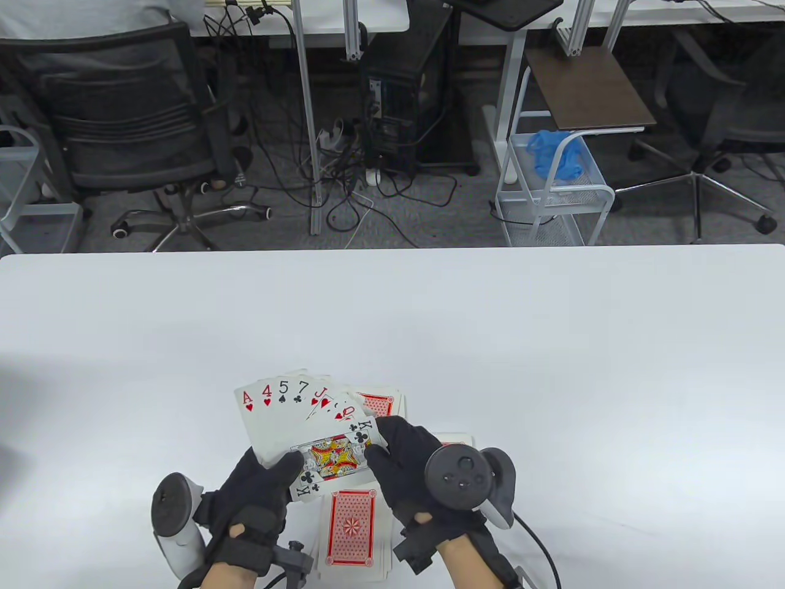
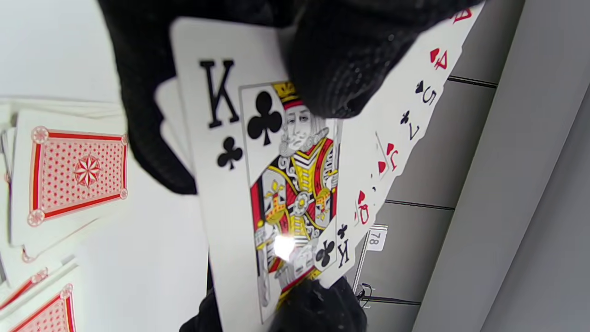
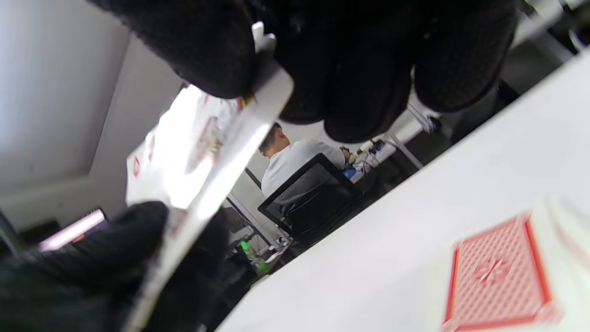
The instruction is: Four-player card dealing with fan arrangement
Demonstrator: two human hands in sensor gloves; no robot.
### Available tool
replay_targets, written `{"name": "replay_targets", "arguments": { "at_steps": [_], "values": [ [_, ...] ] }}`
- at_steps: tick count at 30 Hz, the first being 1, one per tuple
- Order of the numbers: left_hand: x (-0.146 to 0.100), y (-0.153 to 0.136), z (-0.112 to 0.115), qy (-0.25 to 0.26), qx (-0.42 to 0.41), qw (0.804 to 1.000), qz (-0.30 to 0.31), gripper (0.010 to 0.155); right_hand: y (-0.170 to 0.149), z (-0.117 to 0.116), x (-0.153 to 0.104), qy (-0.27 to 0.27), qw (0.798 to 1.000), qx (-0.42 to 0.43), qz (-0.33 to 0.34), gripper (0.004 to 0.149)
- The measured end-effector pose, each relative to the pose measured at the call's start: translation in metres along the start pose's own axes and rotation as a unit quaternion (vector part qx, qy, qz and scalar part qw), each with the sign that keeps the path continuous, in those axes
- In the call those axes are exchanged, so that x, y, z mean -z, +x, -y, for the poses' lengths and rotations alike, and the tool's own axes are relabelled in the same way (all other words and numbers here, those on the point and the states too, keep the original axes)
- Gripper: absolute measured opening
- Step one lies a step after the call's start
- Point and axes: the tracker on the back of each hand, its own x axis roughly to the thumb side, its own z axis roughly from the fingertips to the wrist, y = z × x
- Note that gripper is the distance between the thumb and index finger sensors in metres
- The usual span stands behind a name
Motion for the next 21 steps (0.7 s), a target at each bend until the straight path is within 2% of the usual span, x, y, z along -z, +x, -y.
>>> {"name": "replay_targets", "arguments": {
  "at_steps": [3, 4, 6, 8, 11, 13, 14, 15, 16, 17, 21],
  "values": [
    [0.001, 0.006, 0.0, -0.01, 0.033, 0.999, 0.024, 0.044, -0.003, 0.003, -0.003, -0.059, 0.997, -0.057, -0.01, 0.062],
    [0.001, 0.007, 0.0, -0.013, 0.04, 0.999, 0.028, 0.044, -0.003, 0.003, -0.003, -0.067, 0.995, -0.07, -0.012, 0.058],
    [0.0, 0.007, 0.004, -0.021, 0.023, 0.999, 0.019, 0.044, -0.002, 0.0, -0.001, -0.046, 0.997, -0.064, -0.003, 0.039],
    [0.0, 0.002, 0.004, -0.02, 0.006, 1.0, 0.008, 0.044, -0.001, 0.001, 0.0, -0.036, 0.999, -0.039, -0.002, 0.039],
    [0.001, -0.001, 0.005, -0.022, -0.001, 1.0, -0.006, 0.044, -0.001, 0.005, 0.001, 0.005, 1.0, -0.014, -0.024, 0.048],
    [0.001, 0.002, 0.006, -0.022, 0.021, 1.0, 0.006, 0.044, -0.003, 0.006, -0.001, -0.017, 0.999, -0.032, -0.025, 0.06],
    [0.001, 0.004, 0.008, -0.031, 0.037, 0.999, 0.019, 0.044, -0.004, 0.006, -0.003, -0.051, 0.997, -0.041, -0.03, 0.062],
    [0.001, 0.006, 0.01, -0.038, 0.044, 0.998, 0.028, 0.044, -0.005, 0.006, -0.004, -0.073, 0.996, -0.045, -0.03, 0.059],
    [0.002, 0.008, 0.013, -0.057, 0.049, 0.996, 0.041, 0.044, -0.005, 0.006, -0.004, -0.092, 0.994, -0.048, -0.024, 0.05],
    [0.0, 0.009, 0.015, -0.056, 0.055, 0.996, 0.039, 0.044, -0.004, 0.006, -0.003, -0.088, 0.995, -0.042, -0.003, 0.04],
    [0.001, -0.001, 0.016, -0.053, 0.004, 0.999, 0.002, 0.044, -0.003, 0.008, 0.001, -0.046, 0.999, 0.007, 0.016, 0.043]
  ]
}}
